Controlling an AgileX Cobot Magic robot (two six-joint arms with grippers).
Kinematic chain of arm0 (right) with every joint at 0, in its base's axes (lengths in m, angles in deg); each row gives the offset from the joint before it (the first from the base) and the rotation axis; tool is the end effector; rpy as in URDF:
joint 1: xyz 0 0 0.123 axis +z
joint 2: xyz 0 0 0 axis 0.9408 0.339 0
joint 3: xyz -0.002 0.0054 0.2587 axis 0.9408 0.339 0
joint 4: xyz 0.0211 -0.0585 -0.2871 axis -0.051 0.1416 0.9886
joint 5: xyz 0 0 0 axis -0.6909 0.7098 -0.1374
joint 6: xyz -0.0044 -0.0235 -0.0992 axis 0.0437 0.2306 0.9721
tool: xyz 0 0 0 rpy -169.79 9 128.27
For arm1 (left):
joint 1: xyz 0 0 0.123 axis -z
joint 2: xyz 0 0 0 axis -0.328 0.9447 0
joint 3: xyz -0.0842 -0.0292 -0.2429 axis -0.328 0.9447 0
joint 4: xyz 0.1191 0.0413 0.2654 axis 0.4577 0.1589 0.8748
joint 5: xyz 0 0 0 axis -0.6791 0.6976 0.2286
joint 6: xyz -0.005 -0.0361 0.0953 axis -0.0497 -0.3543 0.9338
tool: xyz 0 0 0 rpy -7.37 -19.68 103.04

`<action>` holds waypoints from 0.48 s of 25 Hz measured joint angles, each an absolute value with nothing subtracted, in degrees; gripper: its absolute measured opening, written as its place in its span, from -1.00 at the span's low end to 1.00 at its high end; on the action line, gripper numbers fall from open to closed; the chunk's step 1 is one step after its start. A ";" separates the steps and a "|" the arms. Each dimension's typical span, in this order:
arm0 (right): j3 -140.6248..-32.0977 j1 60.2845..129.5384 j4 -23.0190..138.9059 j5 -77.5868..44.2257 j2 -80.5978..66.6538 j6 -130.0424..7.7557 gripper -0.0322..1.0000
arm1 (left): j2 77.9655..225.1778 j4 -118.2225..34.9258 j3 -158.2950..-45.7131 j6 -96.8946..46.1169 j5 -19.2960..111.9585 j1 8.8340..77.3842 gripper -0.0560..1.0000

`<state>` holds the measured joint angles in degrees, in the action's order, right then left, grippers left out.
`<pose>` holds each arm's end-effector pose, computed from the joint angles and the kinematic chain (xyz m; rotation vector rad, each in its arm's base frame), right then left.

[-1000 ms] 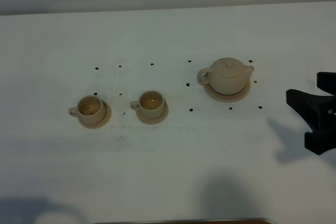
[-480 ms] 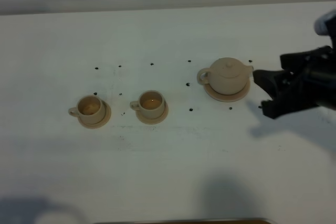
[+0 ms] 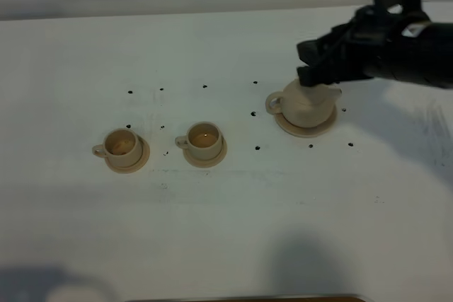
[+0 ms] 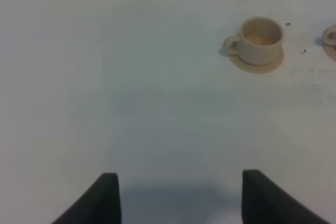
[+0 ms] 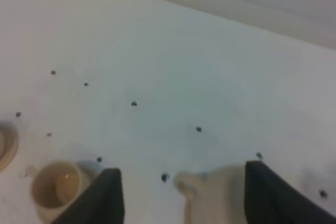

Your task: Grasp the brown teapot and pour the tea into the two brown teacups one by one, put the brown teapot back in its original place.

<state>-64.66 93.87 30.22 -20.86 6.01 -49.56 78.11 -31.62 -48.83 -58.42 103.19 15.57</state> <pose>0.3453 0.1665 0.2286 -0.5156 2.1151 0.3872 0.0730 -0.0009 0.2806 -0.0446 2.0749 -0.0238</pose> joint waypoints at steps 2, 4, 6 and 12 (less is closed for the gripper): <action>-69.25 93.87 30.09 -22.55 10.25 -48.94 0.05 | 78.11 -31.62 -48.83 -58.42 103.19 15.57 0.03; -73.54 93.87 30.04 -24.26 13.96 -48.72 0.05 | 78.11 -31.62 -48.83 -58.42 103.19 15.57 0.03; -77.54 93.87 30.04 -25.42 17.64 -48.59 0.05 | 78.11 -31.62 -48.83 -58.42 103.19 15.57 0.03; -86.13 94.46 31.63 -29.42 26.20 -48.53 0.05 | 78.11 -31.62 -48.83 -58.42 103.19 15.57 0.03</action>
